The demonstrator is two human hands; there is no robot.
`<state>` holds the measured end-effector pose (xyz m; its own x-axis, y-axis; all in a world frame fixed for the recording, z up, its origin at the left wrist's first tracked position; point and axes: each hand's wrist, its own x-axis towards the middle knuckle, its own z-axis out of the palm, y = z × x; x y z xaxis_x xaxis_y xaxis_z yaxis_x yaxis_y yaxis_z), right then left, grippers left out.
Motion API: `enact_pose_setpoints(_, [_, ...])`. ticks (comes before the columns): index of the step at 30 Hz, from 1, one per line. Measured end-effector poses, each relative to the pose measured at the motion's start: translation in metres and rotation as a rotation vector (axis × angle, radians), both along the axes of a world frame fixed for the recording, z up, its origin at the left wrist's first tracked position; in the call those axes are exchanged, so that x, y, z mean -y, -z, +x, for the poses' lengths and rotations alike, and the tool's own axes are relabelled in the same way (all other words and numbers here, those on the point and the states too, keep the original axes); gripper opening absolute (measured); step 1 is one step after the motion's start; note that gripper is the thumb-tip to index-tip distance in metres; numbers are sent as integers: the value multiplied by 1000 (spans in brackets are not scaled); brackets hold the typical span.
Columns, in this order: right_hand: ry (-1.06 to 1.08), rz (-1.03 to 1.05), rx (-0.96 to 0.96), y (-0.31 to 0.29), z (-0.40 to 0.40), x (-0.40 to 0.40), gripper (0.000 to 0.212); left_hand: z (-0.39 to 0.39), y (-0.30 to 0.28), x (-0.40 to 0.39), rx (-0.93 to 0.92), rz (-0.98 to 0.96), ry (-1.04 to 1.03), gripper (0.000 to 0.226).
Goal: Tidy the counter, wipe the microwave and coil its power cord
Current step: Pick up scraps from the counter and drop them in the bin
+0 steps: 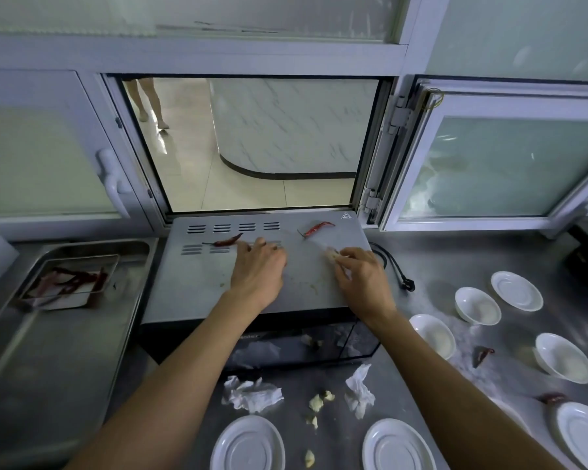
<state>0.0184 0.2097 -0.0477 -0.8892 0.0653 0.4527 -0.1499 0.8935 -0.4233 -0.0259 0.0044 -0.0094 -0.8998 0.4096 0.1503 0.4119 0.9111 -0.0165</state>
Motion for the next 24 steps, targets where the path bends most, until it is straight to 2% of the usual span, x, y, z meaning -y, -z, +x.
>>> enact_pose_setpoints(6, [31, -34, -99, -5, 21, -15, 11, 7, -5, -16, -22, 90, 57, 18])
enact_pose_setpoints(10, [104, -15, -155, -16, 49, -47, 19, 20, -15, -53, -65, 130, 132, 17])
enact_pose_setpoints(17, [298, -56, -138, -7, 137, -147, 20, 78, -14, -162, -85, 193, 323, 13])
enact_pose_setpoints(20, [377, -64, -100, 0, 191, -193, 25, 112, -5, -218, -63, 220, 415, 10])
enact_pose_setpoints(24, [500, -94, -87, 11, 275, -253, 20, 169, 10, -298, 5, 217, 528, 10])
